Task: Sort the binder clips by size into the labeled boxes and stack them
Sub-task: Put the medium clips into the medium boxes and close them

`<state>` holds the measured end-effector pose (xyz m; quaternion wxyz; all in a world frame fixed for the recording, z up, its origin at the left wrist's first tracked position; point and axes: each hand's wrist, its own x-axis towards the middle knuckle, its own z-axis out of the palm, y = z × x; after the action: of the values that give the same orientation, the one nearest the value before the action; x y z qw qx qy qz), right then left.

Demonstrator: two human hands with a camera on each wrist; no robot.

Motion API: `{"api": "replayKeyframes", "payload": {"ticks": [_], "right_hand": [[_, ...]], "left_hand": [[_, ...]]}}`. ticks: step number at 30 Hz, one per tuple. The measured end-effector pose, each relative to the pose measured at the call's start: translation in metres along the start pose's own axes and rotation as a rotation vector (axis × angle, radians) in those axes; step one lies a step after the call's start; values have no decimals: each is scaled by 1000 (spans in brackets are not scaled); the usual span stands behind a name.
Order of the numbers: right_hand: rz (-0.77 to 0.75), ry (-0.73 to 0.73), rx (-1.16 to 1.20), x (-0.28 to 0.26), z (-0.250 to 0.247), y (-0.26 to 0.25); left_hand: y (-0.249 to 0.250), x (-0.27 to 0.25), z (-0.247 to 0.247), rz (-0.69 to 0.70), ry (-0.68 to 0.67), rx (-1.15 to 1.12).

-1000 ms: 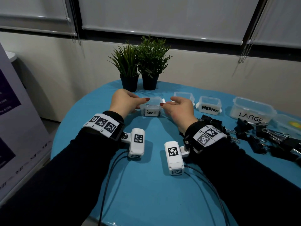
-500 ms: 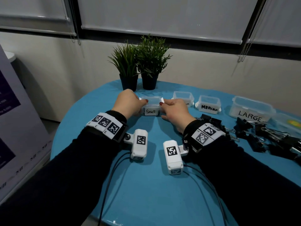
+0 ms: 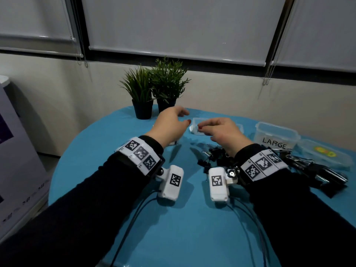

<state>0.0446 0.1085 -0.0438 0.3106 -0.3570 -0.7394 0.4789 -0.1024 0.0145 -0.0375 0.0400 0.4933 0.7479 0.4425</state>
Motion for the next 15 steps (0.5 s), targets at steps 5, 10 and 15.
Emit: {"api": "replayKeyframes", "payload": {"ticks": [5, 10, 15], "right_hand": [[33, -25, -152, -20, -41, 20], [26, -111, -265, -31, -55, 37], [14, -230, -345, -32, -53, 47]], "left_hand": [[37, 15, 33, 71, -240, 124], [53, 25, 59, -51, -410, 506], [53, 27, 72, -62, -432, 677]]}}
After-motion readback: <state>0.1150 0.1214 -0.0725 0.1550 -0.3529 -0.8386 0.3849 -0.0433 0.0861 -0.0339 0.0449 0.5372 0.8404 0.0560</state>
